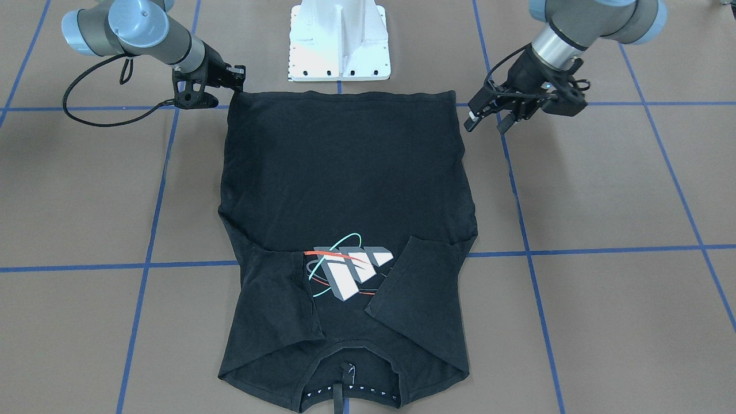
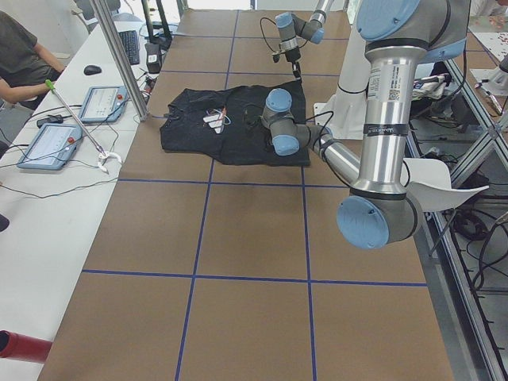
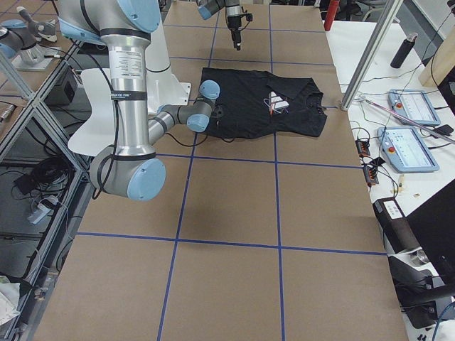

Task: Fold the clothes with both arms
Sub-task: 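Lower both grippers to the hem corners nearest the robot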

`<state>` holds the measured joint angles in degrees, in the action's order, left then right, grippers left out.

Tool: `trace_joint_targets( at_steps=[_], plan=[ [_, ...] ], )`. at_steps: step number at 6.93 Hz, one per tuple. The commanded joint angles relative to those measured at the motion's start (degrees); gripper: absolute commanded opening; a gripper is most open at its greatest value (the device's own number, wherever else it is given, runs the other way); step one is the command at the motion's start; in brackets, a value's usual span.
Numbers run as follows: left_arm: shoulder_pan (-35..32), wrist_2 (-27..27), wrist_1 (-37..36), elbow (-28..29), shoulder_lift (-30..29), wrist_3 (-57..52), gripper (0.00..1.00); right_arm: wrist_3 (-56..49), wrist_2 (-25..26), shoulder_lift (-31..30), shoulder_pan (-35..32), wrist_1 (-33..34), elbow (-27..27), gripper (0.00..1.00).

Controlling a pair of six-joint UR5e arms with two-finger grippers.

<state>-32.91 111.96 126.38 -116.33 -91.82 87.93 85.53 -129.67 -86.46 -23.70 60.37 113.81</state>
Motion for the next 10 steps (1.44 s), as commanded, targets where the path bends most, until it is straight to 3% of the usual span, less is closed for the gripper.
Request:
trace_joint_targets(
  at_steps=[1, 5, 7, 10],
  plan=[
    [7.1, -2.4, -0.2, 0.2, 3.7, 0.3, 1.0, 0.0, -0.8, 0.4, -1.5, -0.1, 1.7, 0.0],
    [17.1, -5.4, -1.1, 1.0, 4.1, 8.5, 0.99, 0.1, -1.8, 0.5, -2.8, -2.5, 2.2, 0.0],
    [17.8, -5.4, -1.1, 1.1, 4.0, 9.6, 0.82, 0.1, -2.2, 0.5, -3.2, -2.5, 2.3, 0.0],
    [18.8, -6.1, -1.1, 1.8, 3.8, 9.7, 0.82, 0.1, -2.2, 0.5, -3.4, -2.5, 2.3, 0.0]
  ],
)
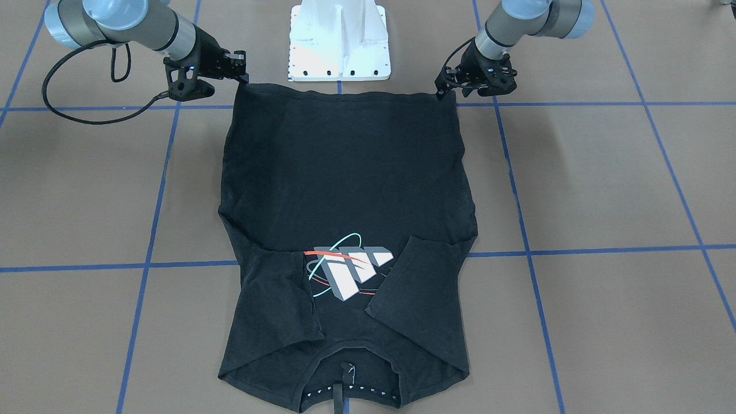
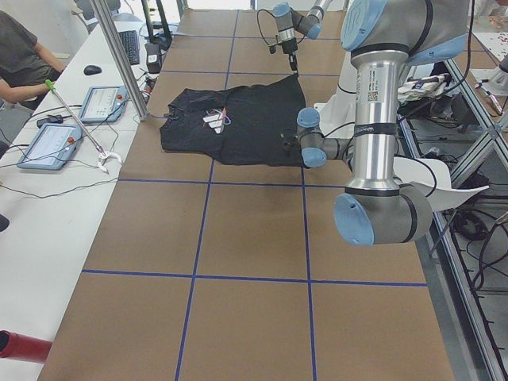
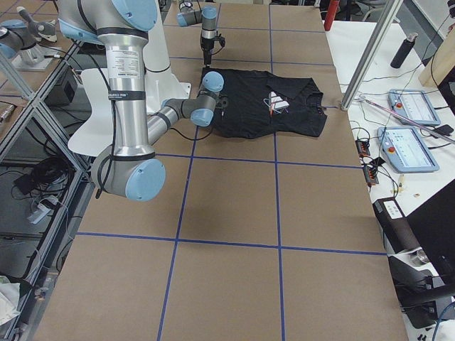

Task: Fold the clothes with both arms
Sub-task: 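Grasp the hem corners with both grippers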

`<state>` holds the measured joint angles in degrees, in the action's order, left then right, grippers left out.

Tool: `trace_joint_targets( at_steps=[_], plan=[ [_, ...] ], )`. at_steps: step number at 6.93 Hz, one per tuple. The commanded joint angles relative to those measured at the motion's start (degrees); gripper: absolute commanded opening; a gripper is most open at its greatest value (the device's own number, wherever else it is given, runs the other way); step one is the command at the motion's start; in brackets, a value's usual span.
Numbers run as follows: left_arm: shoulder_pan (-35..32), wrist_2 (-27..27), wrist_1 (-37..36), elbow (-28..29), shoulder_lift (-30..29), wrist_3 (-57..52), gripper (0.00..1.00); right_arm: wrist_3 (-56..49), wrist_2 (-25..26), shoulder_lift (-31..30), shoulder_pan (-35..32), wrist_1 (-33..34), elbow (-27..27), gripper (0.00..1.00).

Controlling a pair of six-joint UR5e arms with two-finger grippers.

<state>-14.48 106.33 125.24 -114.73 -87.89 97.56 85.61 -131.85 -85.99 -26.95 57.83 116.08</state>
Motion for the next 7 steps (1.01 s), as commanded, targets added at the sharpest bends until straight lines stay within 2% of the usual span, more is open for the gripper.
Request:
trace_joint_targets(
  at_steps=[1, 3, 7],
  plan=[
    [0.5, -0.9, 0.0, 0.3, -0.3, 0.1, 0.82, 0.0, -0.2, -0.1, -0.4, 0.0, 0.0, 0.0],
    [0.6, -0.9, 0.0, 0.3, -0.4, 0.2, 0.76, 0.0, -0.5, -0.1, -0.6, 0.0, -0.1, 0.0],
    [1.5, -1.0, 0.0, 0.4, -0.4, 0.2, 0.72, 0.0, -1.0, -0.1, -1.3, 0.0, -0.1, 0.0]
  ],
)
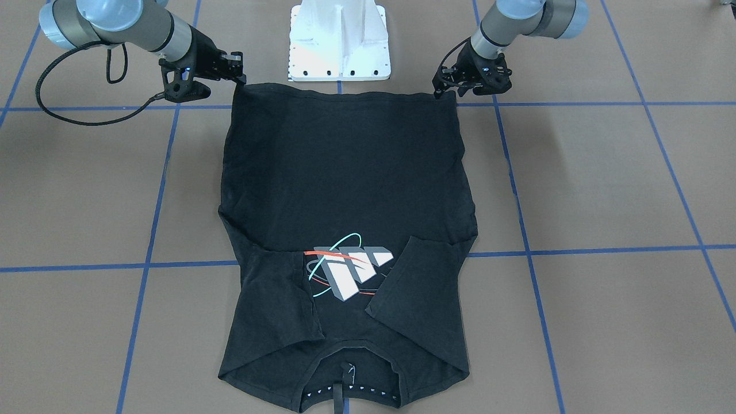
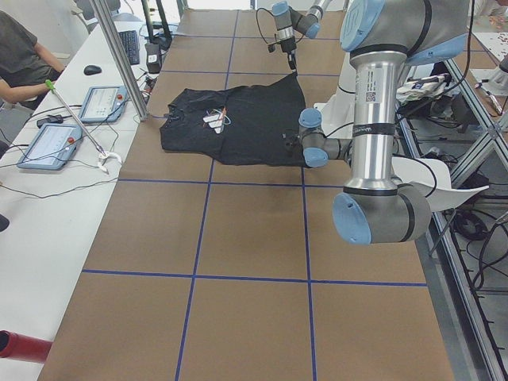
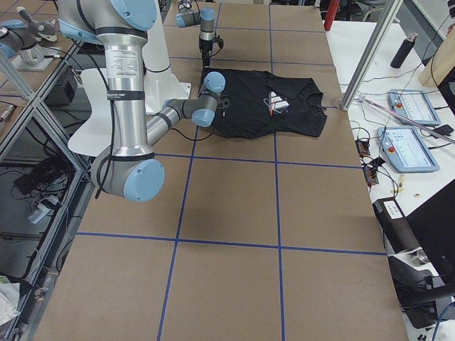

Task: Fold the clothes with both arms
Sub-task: 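Grasp the hem corners with both grippers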

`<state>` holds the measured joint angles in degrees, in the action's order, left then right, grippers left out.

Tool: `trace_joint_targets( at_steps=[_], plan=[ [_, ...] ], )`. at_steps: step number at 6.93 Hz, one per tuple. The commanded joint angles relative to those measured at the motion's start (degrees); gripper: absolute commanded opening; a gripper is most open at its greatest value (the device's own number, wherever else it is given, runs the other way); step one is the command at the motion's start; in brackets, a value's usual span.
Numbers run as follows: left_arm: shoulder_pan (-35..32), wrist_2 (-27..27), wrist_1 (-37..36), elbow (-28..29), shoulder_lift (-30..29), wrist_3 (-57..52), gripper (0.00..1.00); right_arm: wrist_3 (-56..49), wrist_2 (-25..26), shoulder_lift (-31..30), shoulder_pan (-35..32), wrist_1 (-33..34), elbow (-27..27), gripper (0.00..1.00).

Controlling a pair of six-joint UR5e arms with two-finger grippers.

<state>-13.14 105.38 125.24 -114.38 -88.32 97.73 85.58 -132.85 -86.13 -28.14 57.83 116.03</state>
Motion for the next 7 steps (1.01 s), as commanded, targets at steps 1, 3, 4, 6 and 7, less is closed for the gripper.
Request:
trace_joint_targets(
  at_steps=[1, 3, 4, 6, 7],
  plan=[
    [0.5, 0.0, 0.0, 0.2, -0.1, 0.0, 0.7, 0.0, 0.0, 0.0, -0.2, 0.0, 0.0, 0.0],
    [0.8, 0.0, 0.0, 0.5, -0.2, 0.4, 0.67, -0.1, 0.0, -0.1, -0.3, 0.0, 0.0, 0.0],
    [0.8, 0.0, 0.0, 0.5, -0.1, 0.4, 0.64, 0.0, 0.0, 0.0, -0.3, 0.0, 0.0, 0.0],
    [0.8, 0.0, 0.0, 0.5, -0.1, 0.4, 0.51, 0.0, -0.1, 0.0, -0.4, 0.0, 0.1, 0.0],
    [0.8, 0.0, 0.0, 0.5, -0.1, 0.4, 0.39, 0.0, -0.1, -0.1, -0.6, 0.0, 0.1, 0.0]
  ],
)
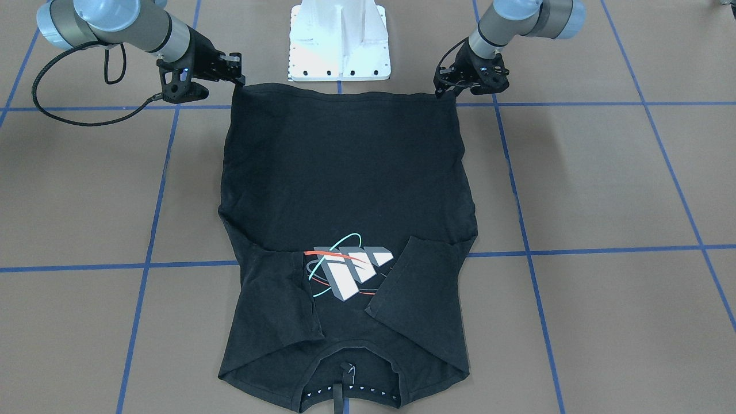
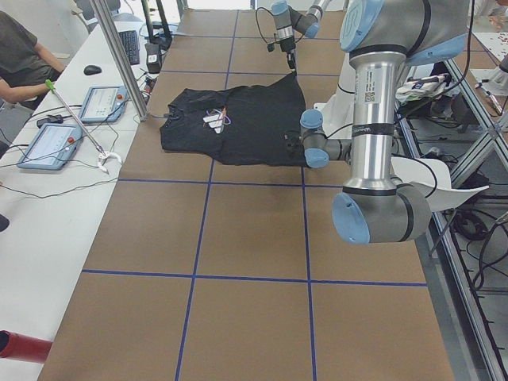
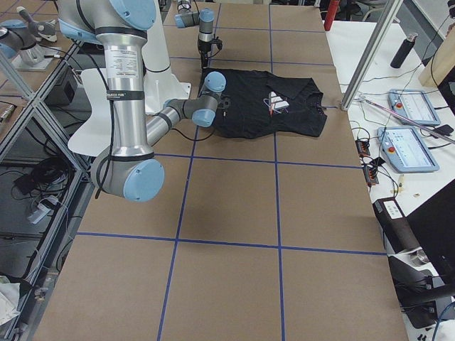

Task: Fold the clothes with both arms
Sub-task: 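Grasp the hem corners with both grippers, then lift the hem with both grippers and carry it over toward the collar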

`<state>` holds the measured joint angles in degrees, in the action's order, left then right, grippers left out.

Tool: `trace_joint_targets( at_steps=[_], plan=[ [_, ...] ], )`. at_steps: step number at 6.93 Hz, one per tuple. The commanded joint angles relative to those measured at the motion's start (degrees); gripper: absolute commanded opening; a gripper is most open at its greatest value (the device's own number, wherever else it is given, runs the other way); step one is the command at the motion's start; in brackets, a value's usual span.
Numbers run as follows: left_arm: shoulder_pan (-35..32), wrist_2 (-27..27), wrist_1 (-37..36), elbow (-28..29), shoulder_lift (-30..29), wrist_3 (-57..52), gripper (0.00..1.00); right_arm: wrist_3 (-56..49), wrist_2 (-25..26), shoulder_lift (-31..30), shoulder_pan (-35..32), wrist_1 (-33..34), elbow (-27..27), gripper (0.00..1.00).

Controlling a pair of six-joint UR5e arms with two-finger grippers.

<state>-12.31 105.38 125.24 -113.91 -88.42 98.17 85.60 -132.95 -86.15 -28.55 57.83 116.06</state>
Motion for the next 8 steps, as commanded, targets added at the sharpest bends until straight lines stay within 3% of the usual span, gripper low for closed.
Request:
trace_joint_targets(
  at_steps=[1, 2, 5, 8],
  plan=[
    [0.0, 0.0, 0.0, -0.1, 0.0, 0.0, 0.14, 0.0, -0.1, -0.1, -0.3, 0.0, 0.1, 0.0],
    [-0.1, 0.1, 0.0, -0.4, 0.0, 0.0, 0.0, 0.0, -0.9, -0.2, -0.7, 0.0, 0.1, 0.0],
    [-0.6, 0.3, 0.0, -3.9, 0.6, 1.7, 0.0, -0.1, -4.3, -0.2, -2.7, 0.0, 0.4, 0.0],
    [-1.6, 3.1, -0.3, -11.6, 4.7, 0.9, 0.0, -0.1, -12.8, -2.2, -4.1, -3.2, 1.9, 0.0]
  ],
)
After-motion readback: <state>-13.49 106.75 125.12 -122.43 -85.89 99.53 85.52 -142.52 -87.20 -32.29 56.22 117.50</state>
